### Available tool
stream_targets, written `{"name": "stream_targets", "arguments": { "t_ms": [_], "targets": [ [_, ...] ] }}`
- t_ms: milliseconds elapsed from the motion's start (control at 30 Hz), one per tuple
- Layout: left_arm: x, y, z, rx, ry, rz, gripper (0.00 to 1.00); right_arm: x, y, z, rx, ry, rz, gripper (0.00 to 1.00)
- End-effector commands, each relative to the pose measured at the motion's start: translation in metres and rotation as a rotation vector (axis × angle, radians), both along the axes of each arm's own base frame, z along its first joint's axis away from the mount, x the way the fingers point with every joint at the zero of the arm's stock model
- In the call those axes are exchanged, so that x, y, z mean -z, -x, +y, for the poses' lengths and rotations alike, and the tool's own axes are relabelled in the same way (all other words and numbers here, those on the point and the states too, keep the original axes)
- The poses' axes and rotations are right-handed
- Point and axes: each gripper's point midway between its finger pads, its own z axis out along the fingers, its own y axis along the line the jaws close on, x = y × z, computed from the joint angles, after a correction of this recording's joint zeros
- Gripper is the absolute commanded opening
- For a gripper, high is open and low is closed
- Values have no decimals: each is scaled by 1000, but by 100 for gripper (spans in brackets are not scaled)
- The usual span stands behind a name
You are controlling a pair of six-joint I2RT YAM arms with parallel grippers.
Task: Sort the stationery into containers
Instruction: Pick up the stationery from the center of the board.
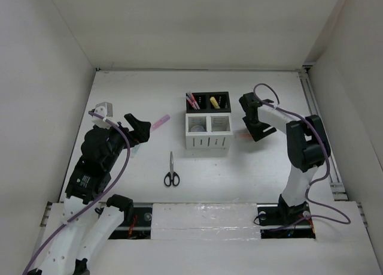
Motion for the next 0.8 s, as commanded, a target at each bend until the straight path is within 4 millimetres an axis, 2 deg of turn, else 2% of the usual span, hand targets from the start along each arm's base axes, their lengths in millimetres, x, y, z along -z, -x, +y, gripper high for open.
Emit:
{"name": "stream_targets", "arguments": {
  "t_ms": [0,100,167,267,367,400,433,500,567,633,733,767],
  "targets": [
    [-12,-1,-1,1,18,-42,100,-2,-4,7,0,-52,-18,80],
    [-12,-1,-1,1,18,-42,100,0,-2,6,-11,-58,23,80],
    [-12,-1,-1,1,18,-42,100,-2,-2,9,-21,-65,28,67],
    [-14,1,-1,1,21,-51,100,-1,-2,7,-24,-72,43,58],
    [-14,1,0,3,12,-53,100,-3,-5,8,-36,-70,39,40],
    [-14,1,0,3,12,-53,100,-3,-5,4,-39,-67,44,38],
    [-14,1,0,3,12,-53,100,0,-4,4,-47,-62,56,29],
    [-14,1,0,3,12,-53,100,1,-4,0,-48,-68,65,25],
    [-20,3,0,3,18,-70,100,1,-6,-2,-60,-73,66,14],
    [-20,2,2,-6,16,-71,100,0,-15,-8,-105,-92,53,0],
    [-20,2,3,-15,14,-72,100,-2,-18,-20,-184,-81,78,0],
    [-20,2,3,-15,14,-72,100,-7,-20,-29,-185,-47,72,0]
  ]
}}
